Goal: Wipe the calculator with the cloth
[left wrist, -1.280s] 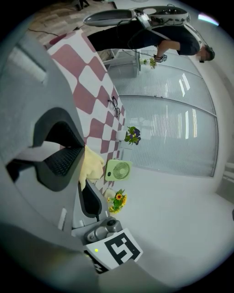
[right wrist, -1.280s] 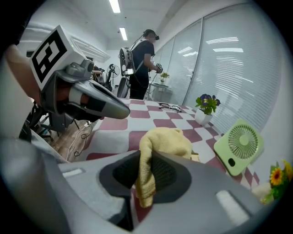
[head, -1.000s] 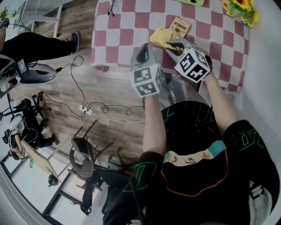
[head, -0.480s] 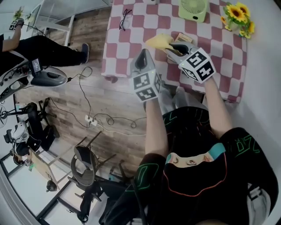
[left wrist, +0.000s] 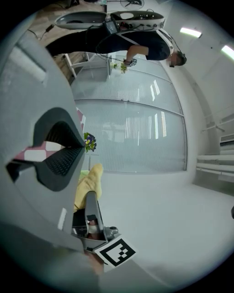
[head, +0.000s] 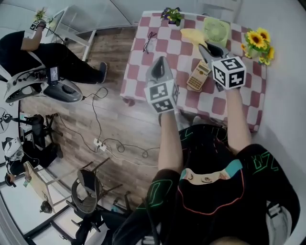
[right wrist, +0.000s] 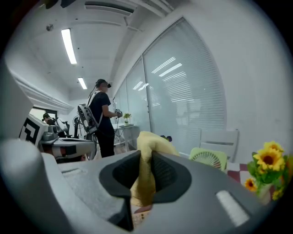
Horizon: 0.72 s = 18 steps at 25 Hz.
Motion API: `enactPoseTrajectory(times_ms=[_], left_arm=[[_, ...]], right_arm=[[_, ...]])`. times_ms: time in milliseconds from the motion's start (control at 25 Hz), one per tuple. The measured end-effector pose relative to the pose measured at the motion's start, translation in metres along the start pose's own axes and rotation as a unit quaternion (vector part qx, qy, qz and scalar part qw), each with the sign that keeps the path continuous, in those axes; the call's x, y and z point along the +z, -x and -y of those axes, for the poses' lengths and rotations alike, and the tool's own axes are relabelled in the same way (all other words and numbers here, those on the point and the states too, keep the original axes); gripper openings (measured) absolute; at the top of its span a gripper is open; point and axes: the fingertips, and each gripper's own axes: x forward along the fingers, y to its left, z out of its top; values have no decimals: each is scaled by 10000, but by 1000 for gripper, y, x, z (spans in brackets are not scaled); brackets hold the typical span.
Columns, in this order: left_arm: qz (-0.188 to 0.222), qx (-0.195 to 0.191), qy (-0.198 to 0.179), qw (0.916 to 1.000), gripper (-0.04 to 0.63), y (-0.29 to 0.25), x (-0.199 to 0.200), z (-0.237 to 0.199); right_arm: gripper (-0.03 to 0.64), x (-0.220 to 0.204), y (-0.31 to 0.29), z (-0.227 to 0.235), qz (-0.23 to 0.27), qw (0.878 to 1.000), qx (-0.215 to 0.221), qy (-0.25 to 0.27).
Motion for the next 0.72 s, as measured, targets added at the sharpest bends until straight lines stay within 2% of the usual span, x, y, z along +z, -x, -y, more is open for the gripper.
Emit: enactPoseTrajectory(times_ms=[400,720], left_arm=[[727,-70,-399,9965,11,-18,72,2],[976,-17,-567,9936,10,-25,97,3]], right_arm=[[65,70,25,37,1024,9935,-483,143],[66,95,30,50,1339,9885,-653,248]])
